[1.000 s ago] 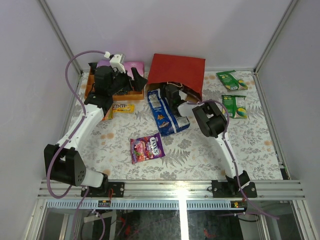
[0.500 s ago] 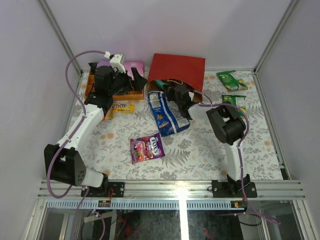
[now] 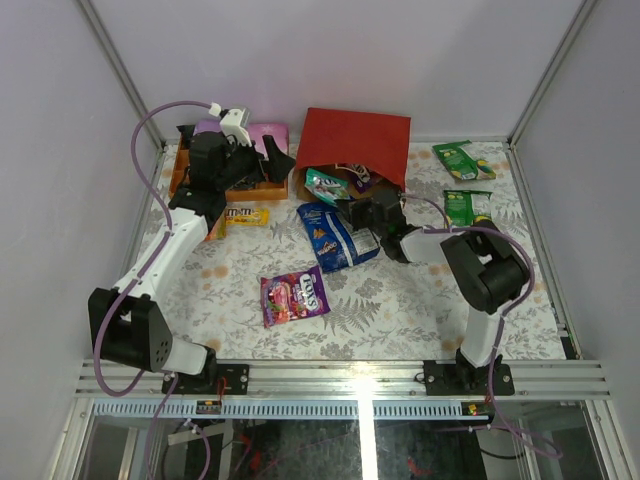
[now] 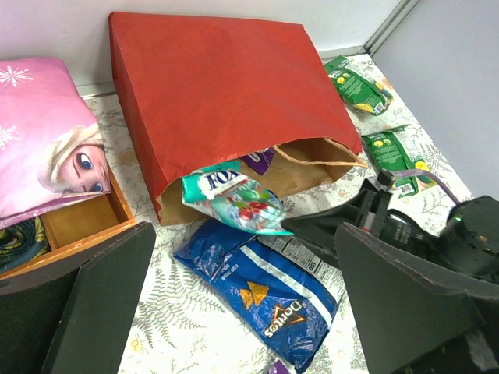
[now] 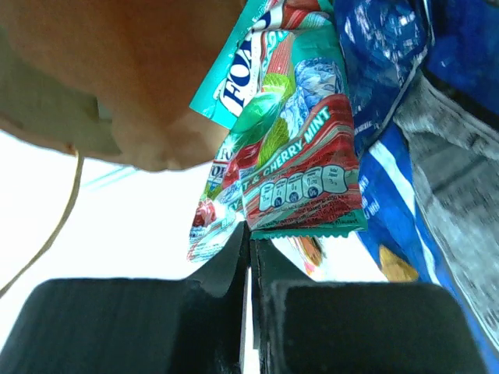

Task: Take the snacks out of the paper bag
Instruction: Take out the snack from the paper bag, then place the snack at the center of the board.

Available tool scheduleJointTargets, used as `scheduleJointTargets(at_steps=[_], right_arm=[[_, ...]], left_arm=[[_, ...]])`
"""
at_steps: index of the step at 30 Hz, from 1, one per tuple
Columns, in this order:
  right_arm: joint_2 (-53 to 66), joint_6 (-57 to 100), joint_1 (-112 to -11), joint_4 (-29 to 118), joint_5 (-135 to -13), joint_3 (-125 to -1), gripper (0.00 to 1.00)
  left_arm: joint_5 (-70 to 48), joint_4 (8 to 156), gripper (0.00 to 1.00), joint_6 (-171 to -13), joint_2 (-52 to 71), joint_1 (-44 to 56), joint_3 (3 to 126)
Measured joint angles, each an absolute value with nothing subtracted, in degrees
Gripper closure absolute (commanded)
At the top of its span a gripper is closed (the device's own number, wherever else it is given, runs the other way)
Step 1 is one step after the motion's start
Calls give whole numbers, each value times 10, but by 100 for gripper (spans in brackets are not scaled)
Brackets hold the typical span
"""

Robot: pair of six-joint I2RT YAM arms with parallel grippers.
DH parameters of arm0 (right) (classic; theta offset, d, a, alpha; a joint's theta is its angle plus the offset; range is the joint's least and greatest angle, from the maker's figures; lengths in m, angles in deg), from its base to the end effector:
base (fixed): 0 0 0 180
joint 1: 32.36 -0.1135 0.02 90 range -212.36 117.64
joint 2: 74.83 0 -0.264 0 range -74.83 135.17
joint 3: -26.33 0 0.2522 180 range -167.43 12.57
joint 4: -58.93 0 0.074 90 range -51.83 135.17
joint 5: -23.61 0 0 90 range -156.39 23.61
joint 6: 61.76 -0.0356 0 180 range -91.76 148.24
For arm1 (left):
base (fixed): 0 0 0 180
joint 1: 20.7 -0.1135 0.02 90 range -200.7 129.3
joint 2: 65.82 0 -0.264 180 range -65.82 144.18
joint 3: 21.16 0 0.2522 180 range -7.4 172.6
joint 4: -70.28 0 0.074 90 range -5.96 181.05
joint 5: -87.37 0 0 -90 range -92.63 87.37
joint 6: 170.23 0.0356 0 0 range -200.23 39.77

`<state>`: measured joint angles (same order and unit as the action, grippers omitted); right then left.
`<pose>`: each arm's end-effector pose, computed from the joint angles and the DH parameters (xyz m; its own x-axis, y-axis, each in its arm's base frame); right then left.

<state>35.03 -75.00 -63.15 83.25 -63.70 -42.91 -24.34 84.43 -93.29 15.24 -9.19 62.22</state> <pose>0.3499 0.2065 0.1669 -0.4048 0.8906 0.2070 0.3429 -0.0620 0.9373 0.3264 -0.0799 0.3626 -0.3177 -0.1495 -0.9363 0.4808 0.8257 -0.2950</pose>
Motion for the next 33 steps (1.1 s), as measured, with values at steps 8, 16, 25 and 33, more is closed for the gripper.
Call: scheduleJointTargets(at_steps=[8, 16, 25, 33], right_arm=[[234, -675, -631, 817, -689, -332, 100], [74, -503, -631, 709, -746, -253, 100], [-201, -257, -631, 469, -729, -263, 100], [-358, -163, -630, 256, -621, -326, 100]], left_arm=[[-247, 844, 0, -933, 158, -92, 622], [-247, 844, 0, -933, 161, -92, 622], [-236, 850, 0, -920, 172, -92, 623], [-236, 860, 0, -919, 174, -92, 624]])
